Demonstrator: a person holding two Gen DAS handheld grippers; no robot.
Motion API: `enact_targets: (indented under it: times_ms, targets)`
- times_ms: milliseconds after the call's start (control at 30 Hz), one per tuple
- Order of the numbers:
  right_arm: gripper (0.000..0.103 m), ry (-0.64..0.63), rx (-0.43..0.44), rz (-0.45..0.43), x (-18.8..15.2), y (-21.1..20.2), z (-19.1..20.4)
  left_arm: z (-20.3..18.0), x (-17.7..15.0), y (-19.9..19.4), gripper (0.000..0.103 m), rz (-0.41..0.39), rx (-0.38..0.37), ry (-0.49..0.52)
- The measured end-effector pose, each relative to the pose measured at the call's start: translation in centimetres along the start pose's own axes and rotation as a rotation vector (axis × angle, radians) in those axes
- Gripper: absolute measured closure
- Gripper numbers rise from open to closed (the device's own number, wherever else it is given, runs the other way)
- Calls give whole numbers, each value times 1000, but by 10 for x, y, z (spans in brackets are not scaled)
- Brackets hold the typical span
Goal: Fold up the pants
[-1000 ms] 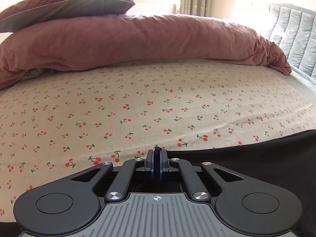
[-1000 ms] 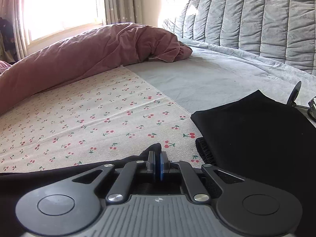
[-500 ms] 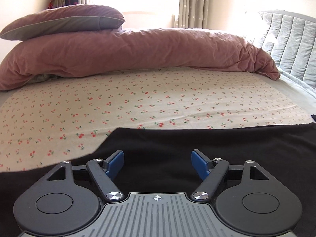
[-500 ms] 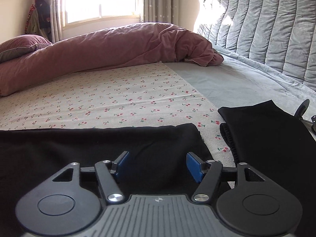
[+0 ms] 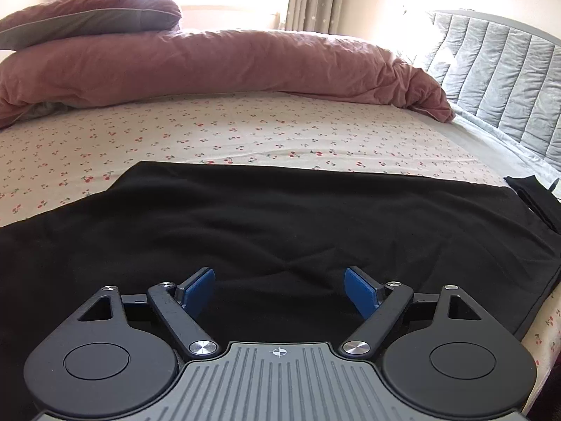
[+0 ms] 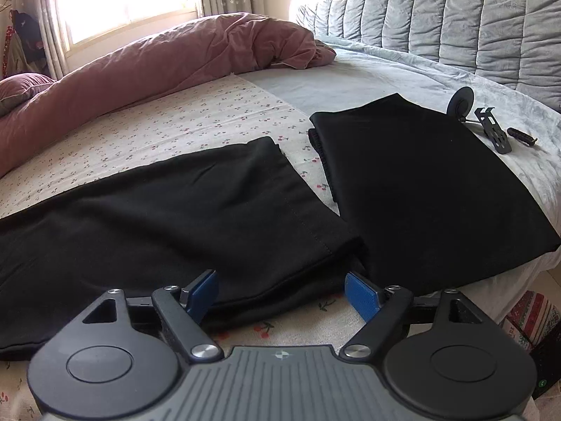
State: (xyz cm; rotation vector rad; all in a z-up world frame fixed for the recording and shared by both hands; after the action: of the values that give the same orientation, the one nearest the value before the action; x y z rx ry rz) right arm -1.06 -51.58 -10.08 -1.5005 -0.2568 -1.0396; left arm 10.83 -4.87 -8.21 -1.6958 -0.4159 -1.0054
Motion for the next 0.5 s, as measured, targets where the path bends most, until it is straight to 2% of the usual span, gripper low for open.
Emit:
enact_targets:
  times_ms: [100, 200, 300, 400, 433, 467, 500]
  targets:
    - [14, 50, 33, -23, -1, 13, -1, -4, -2, 2, 20, 8, -3, 5]
    - [13, 91, 49, -46, 4, 24, 2, -7, -3, 3, 20, 16, -20, -6]
    - [25, 51, -3, -79, 4, 33, 13, -6, -6, 1, 19, 19, -38, -20]
    - [50, 1, 6, -88, 4, 30, 26, -4, -7, -1, 19, 20, -45, -31]
    - [71, 1, 29, -81, 5, 29, 29, -3, -7, -2, 19, 19, -47, -35]
    - [88, 6, 34, -77, 8, 28, 30, -3, -8, -2, 19, 20, -50, -39]
    - [94, 17, 43, -68, 10, 28, 30, -2, -8, -2, 19, 20, -53, -43]
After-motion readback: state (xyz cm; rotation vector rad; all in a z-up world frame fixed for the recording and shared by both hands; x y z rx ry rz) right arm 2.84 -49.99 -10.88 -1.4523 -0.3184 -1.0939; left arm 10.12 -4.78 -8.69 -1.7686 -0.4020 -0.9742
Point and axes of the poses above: each gripper's, at about its wrist camera, not at the fingertips, and y roughly the way its jaws point, z to its left, x to its top, the point moved 6 cm from there along y, roughly the way its jaws point, and after that the axes turned 3 degrees about y, right-handed, at the moved point
